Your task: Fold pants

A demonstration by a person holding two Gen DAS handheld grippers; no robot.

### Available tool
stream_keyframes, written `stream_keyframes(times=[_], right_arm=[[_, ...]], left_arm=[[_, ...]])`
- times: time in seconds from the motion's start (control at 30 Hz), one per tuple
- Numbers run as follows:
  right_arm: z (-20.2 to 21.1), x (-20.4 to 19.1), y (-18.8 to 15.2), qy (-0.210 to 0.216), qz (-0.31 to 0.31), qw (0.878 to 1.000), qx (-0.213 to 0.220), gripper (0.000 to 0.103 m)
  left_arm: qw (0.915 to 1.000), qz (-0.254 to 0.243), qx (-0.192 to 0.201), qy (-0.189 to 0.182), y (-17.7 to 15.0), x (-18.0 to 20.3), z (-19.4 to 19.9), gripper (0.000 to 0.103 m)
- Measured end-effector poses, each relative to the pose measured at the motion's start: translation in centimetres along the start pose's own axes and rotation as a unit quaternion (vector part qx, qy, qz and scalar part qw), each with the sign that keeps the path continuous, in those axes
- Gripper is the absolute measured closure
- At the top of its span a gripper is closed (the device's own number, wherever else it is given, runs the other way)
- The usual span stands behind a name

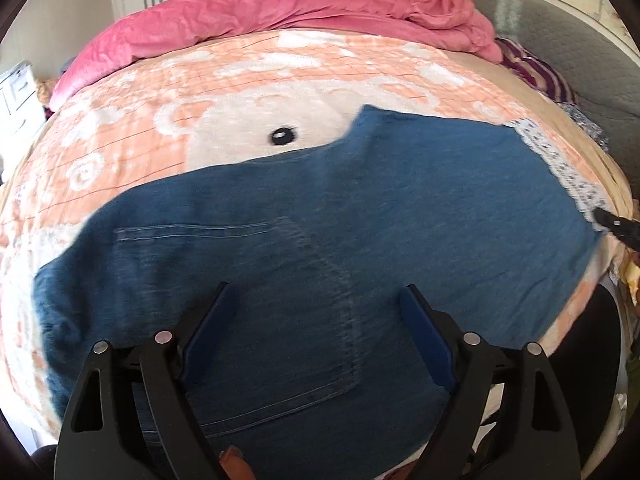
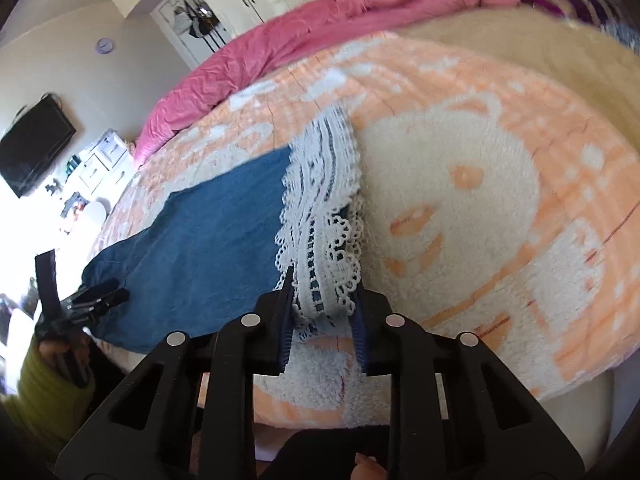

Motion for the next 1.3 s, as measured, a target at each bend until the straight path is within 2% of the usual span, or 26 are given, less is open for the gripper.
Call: stream_keyframes(times=[0.07,0.13,0.3,0.4,0.47,0.57,0.7,0.8,0.93,1.13,1.3], right_arm=[[0.0,0.3,-0.2,-0.014,0.005,1.000,-0.005,0.086],[-1.2,0.8,-1.4,-0.031,0.009,0.999,-0.034,0.086],[-1.3,0.7,-1.6,-0.047,0.012,0.999,-0.023,0.084],[-0.9,0.6,-1.7,-0.062,0.013,0.998,-0.024,0.079],[0.1,0.8,-1.8,-0.088,0.003,0.996,-0.026,0.067],[2.5,0.5,-1.2,-0.109,-0.006,0.994,0.010,0.054],[4.4,0.1,-0.9,-0.143,0.015,0.989,0.022,0.053],[5.3,-0.8,0.1,-0.136,0.016,0.989,0.047,0.048],[4.8,-3.5,1.0,-0.117,0.049,0.990,0.057,0.042],[2.5,-7.6,1.5,-0.086,0.089,0.991,0.046,0.036],[0.2,-9.9,1.2,-0.066,0.112,0.991,0.029,0.034]], left_arm=[[0.9999,0.006,-0.003,0.014,-0.1,-1.2,-0.1,0.019],[0.9998,0.013,-0.007,0.017,-0.3,-2.0,-0.3,0.019],[0.9998,0.017,-0.005,0.011,-0.3,-2.1,-0.4,0.019],[0.9998,0.019,-0.001,0.002,-0.2,-2.0,-0.3,0.015],[0.9999,0.013,0.000,0.007,-0.3,-1.8,-0.2,0.015],[0.9999,0.002,0.008,0.009,-0.1,-1.1,0.5,0.012],[0.9996,-0.002,0.022,-0.019,0.4,0.2,2.2,0.012],[0.9984,-0.019,0.041,-0.032,0.8,1.6,3.7,0.011],[0.9968,-0.040,0.057,-0.038,1.1,3.2,5.0,0.010],[0.9945,-0.064,0.069,-0.045,1.2,5.5,6.0,0.008],[0.9919,-0.084,0.064,-0.071,2.4,8.6,5.8,0.008]])
Point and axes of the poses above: each gripper's, at about its wrist camera, not at the fingertips, and z roughly against the way its jaws point, x to its right, y to its top, the point moved 10 cm from there along -z, roughly the way its jaws point, and after that the axes turned 9 degrees about z, right-handed, at the moved point
